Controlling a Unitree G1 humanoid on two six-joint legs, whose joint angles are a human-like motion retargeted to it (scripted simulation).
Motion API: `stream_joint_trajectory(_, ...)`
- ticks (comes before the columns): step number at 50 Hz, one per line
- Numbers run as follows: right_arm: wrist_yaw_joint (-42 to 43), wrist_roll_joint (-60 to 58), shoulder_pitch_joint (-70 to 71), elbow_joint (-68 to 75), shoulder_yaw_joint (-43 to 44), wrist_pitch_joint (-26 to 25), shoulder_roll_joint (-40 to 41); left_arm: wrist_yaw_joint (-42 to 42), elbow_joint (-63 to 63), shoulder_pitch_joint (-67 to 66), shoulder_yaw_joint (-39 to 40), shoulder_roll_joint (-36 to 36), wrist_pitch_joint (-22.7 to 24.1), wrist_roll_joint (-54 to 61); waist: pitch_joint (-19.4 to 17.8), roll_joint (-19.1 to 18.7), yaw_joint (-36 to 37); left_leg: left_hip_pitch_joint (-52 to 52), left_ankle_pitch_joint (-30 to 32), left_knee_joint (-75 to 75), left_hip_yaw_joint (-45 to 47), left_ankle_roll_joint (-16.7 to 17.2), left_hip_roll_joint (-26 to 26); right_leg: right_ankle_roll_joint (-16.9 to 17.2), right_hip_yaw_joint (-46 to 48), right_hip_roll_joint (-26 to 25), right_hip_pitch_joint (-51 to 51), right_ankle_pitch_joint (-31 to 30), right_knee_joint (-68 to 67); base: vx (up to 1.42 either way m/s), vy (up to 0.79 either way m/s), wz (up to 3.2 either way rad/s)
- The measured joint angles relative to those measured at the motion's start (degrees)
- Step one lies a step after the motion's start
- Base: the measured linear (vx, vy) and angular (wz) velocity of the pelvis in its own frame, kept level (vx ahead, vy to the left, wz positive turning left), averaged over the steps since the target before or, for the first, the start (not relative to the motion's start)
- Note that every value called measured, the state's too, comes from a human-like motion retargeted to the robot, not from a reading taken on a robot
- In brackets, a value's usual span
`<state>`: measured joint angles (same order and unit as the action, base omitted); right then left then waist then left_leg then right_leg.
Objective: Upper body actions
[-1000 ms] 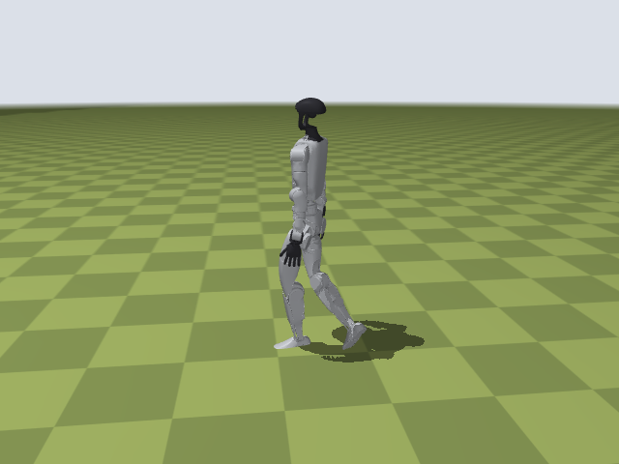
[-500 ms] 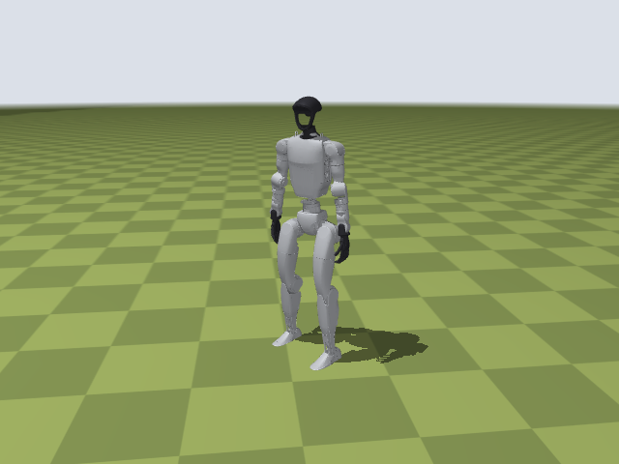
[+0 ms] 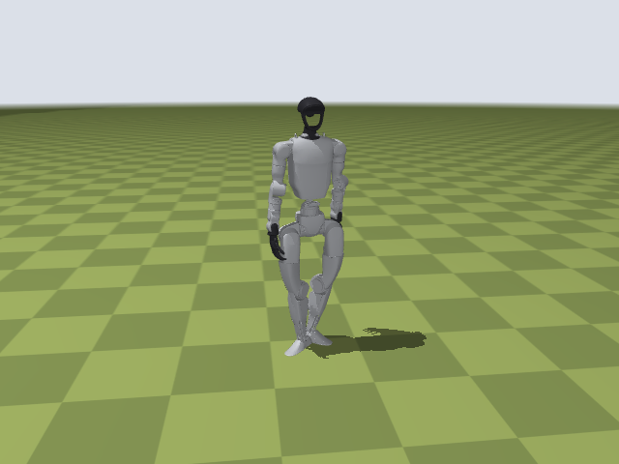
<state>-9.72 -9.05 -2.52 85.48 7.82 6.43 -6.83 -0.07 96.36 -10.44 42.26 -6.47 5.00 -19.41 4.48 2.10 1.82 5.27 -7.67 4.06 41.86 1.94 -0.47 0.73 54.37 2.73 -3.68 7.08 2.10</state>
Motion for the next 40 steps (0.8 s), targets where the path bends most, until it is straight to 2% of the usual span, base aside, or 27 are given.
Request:
stream_joint_trajectory(4, -2.8, -5.0, 2.3, -3.6, -4.4, -1.2, 0.7, -0.3, -1.1, 1.3, -1.4, 0.8, -0.2, -1.0, -0.7, -0.1, 1.0, -1.6, 0.2, -3.2, -4.3, -2.9, -2.1, 0.5, 2.7, 0.4, 0.6, -0.6, -0.5, 0.01, 0.2, 0.72)
stream_joint_trajectory(7, -5.1, -10.0, 4.7, -6.5, -7.5, -3.1, 0.4, -1.8, -3.3, 2.7, -2.5, 1.4, 0.0, -2.7, -2.9, 0.4, 2.2, -3.6, 0.0, -1.6, -8.0, -3.9, -2.5, 0.8, 3.8, 2.1, 0.8, -1.1, -2.1, -0.04, 0.18, 0.11)
stream_joint_trajectory(10, -4.4, -13.2, 6.5, -9.8, -10.2, -2.6, -0.9, -2.9, -6.3, 4.2, -4.9, 1.8, 0.6, -4.1, -5.1, 0.6, 3.3, -4.7, -0.7, -0.3, -8.7, -5.2, -2.6, 1.2, 4.6, 3.9, 1.0, -1.5, -4.7, -0.03, 0.19, 0.03)
stream_joint_trajectory(12, -3.1, -15.0, 7.1, -11.4, -11.4, -1.5, -1.6, -3.1, -7.6, 4.8, -6.2, 1.8, 0.8, -5.0, -5.6, 0.2, 2.8, -5.4, -0.8, 0.1, -9.6, -5.6, -2.3, -0.4, 2.8, 4.7, 1.7, -2.8, -6.7, 0.02, 0.18, 0.23)
stream_joint_trajectory(15, -0.9, -16.7, 7.2, -11.8, -11.9, 1.2, -2.0, -3.2, -8.3, 5.3, -7.4, 1.5, 0.9, -5.9, -5.4, -1.0, 0.9, -6.1, -0.4, 0.4, -9.9, -6.1, -1.1, -3.5, -11.2, 5.7, 6.0, -5.1, -12.0, 0.08, 0.14, 0.46)
stream_joint_trajectory(18, 0.1, -14.2, 7.2, -9.6, -10.9, 3.6, -1.7, -3.2, -8.0, 6.2, -8.6, 1.0, 0.9, -5.7, -5.6, -1.3, -3.1, -6.3, 0.6, -0.2, -12.0, -6.8, -1.3, -1.0, -35.2, 2.7, 11.6, -6.1, -16.9, 0.06, 0.08, 0.98)
stream_joint_trajectory(20, -0.2, -11.5, 6.7, -7.6, -10.0, 4.1, -1.5, -3.5, -8.2, 6.6, -9.0, 0.8, 0.9, -5.8, -5.7, -1.4, -5.5, -6.5, 1.2, -0.3, -13.4, -7.2, -1.3, 1.0, -47.2, -0.4, 12.9, -6.0, -17.7, 0.09, 0.05, 1.04)
stream_joint_trajectory(23, -0.5, -8.7, 5.6, -3.2, -7.8, 3.9, -1.0, -4.9, -9.0, 7.3, -9.7, 0.1, 0.6, -6.6, -5.3, -1.1, -8.2, -7.0, 1.7, 0.1, -16.1, -7.4, -1.6, 2.6, -54.6, -2.1, 12.6, -4.0, -16.3, 0.12, -0.02, 0.97)
stream_joint_trajectory(25, 0.0, -7.2, 4.2, 0.1, -6.0, 3.6, -1.0, -6.1, -9.9, 7.7, -9.7, -0.1, 0.2, -7.8, -4.7, -0.3, -8.7, -7.2, 1.7, 0.4, -17.7, -7.5, -2.4, 2.5, -54.4, -1.9, 11.5, -2.6, -13.5, 0.15, -0.03, 0.77)
stream_joint_trajectory(27, 0.9, -5.3, 3.3, 4.8, -3.7, 3.4, -1.2, -7.6, -10.6, 8.8, -9.7, -0.3, -0.4, -8.7, -4.5, 1.0, -7.6, -6.9, 1.6, 0.8, -18.8, -7.8, -3.7, 2.4, -50.1, -1.0, 9.9, -2.8, -9.9, 0.15, -0.01, 0.64)
stream_joint_trajectory(28, 1.3, -4.3, 2.7, 7.2, -2.7, 3.4, -1.3, -8.0, -11.0, 9.1, -9.7, -0.2, -0.5, -8.7, -4.5, 1.4, -7.0, -6.5, 1.5, 1.1, -19.7, -7.8, -4.1, 0.3, -46.6, -0.7, 9.0, -5.2, -7.8, 0.18, -0.02, 0.56)
stream_joint_trajectory(30, 1.9, -2.8, 1.3, 11.8, -1.4, 2.9, -1.6, -8.2, -11.8, 9.2, -9.7, -0.1, -0.2, -8.0, -3.7, 2.5, -4.8, -5.8, 1.2, 1.4, -20.0, -7.5, -4.8, 1.2, -37.2, 2.0, 6.2, -6.1, -4.5, 0.23, -0.03, 0.32)
stream_joint_trajectory(33, 2.2, -2.1, -1.8, 11.9, 0.6, -0.5, -1.7, -7.9, -12.4, 9.1, -9.6, 1.0, 0.7, -6.4, -3.0, 2.4, -2.7, -4.8, 1.3, 0.8, -21.6, -7.5, -5.2, 1.6, -45.5, 0.4, 5.6, -6.1, -3.9, 0.12, -0.01, 0.36)
stream_joint_trajectory(37, 4.0, -2.7, -2.3, 11.9, 1.1, -0.9, -1.9, -6.1, -10.0, 8.1, -8.4, 2.1, 2.0, -3.9, -2.4, 1.4, -2.7, -3.6, 1.7, -0.3, -23.0, -7.2, -4.9, 1.5, -41.7, 0.9, 4.6, -6.1, -3.5, 0.05, 0.0, 0.22)
stream_joint_trajectory(40, 4.3, -4.7, -1.0, 11.8, -0.1, 0.8, -1.8, -6.9, -6.1, 5.9, -7.2, 1.6, 1.0, -4.2, 0.1, 0.4, -5.0, -3.4, 2.3, -1.9, -23.6, -7.0, -4.9, 0.9, -42.5, -0.2, 5.2, -5.3, -4.0, 0.08, -0.04, 0.13)
